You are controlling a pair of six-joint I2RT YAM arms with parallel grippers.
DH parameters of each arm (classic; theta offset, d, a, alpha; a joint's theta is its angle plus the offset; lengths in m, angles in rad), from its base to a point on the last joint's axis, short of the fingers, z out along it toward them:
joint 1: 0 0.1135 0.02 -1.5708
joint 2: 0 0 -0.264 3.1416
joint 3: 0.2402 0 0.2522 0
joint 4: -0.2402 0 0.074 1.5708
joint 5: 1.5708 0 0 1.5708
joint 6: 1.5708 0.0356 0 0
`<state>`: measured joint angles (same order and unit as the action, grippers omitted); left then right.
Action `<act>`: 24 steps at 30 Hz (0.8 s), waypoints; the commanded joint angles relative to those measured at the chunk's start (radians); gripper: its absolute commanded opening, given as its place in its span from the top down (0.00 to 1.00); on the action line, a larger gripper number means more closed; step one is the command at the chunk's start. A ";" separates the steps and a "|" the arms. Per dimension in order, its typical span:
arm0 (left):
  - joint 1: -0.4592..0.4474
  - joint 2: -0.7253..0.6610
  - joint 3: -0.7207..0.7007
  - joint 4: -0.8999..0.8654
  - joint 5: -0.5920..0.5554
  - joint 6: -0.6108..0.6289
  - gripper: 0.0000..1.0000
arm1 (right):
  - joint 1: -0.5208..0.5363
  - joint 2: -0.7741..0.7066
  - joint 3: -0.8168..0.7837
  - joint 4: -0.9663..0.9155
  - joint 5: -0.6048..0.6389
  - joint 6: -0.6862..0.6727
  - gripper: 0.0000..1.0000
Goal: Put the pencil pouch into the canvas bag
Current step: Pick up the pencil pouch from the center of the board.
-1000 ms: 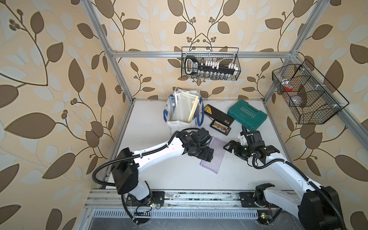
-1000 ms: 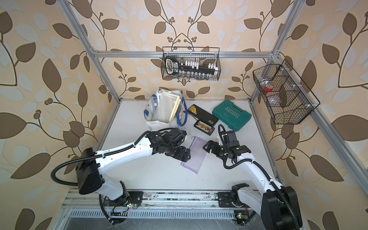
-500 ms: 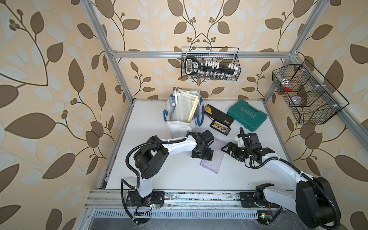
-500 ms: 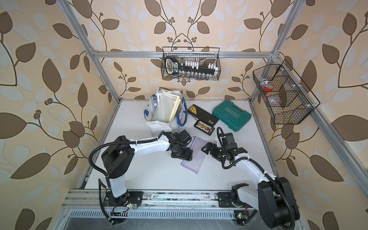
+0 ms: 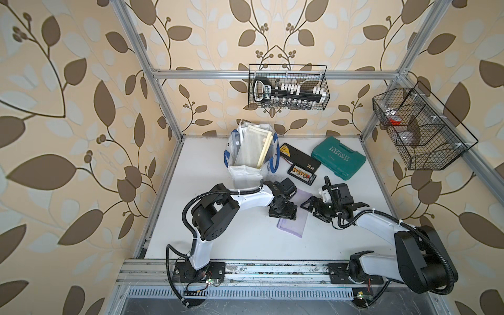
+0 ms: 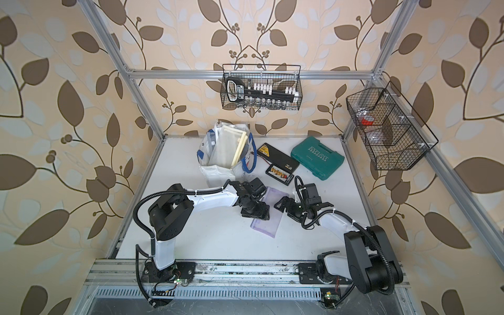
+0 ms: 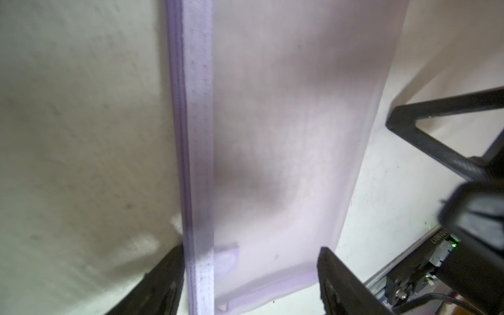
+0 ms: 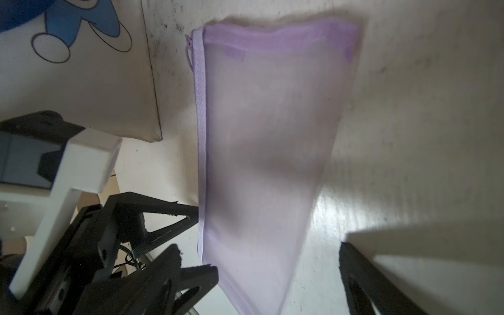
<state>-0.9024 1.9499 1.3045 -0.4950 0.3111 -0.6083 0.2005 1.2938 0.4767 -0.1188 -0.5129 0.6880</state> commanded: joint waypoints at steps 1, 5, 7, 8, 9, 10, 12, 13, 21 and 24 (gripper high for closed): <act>-0.026 0.030 -0.040 0.031 0.051 -0.031 0.27 | -0.002 0.014 -0.027 0.046 -0.028 0.017 0.13; -0.029 0.030 -0.048 0.047 0.077 -0.044 0.34 | -0.002 0.018 -0.028 0.063 -0.033 0.024 0.15; -0.029 0.036 -0.039 0.049 0.093 -0.044 0.39 | -0.002 0.019 -0.030 0.069 -0.035 0.029 0.17; -0.029 0.040 -0.035 0.049 0.100 -0.046 0.42 | -0.003 0.019 -0.034 0.078 -0.036 0.034 0.18; -0.029 0.041 -0.029 0.047 0.107 -0.047 0.46 | -0.003 0.018 -0.038 0.086 -0.038 0.037 0.19; -0.029 0.042 -0.024 0.046 0.112 -0.050 0.51 | -0.003 0.019 -0.041 0.091 -0.041 0.038 0.20; -0.028 0.045 -0.017 0.047 0.122 -0.057 0.58 | -0.002 0.015 -0.047 0.100 -0.042 0.041 0.21; -0.029 0.048 -0.012 0.048 0.126 -0.059 0.61 | -0.002 0.011 -0.050 0.105 -0.043 0.043 0.21; -0.029 0.051 0.018 0.033 0.125 -0.049 0.93 | -0.002 0.019 -0.035 0.095 -0.048 0.034 0.28; -0.029 0.034 0.011 0.038 0.120 -0.050 1.00 | -0.002 0.020 -0.015 0.074 -0.047 0.022 0.29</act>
<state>-0.9237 2.0006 1.2980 -0.4438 0.4355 -0.6621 0.2001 1.3056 0.4423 -0.0319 -0.5434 0.7238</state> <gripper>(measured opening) 0.049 0.714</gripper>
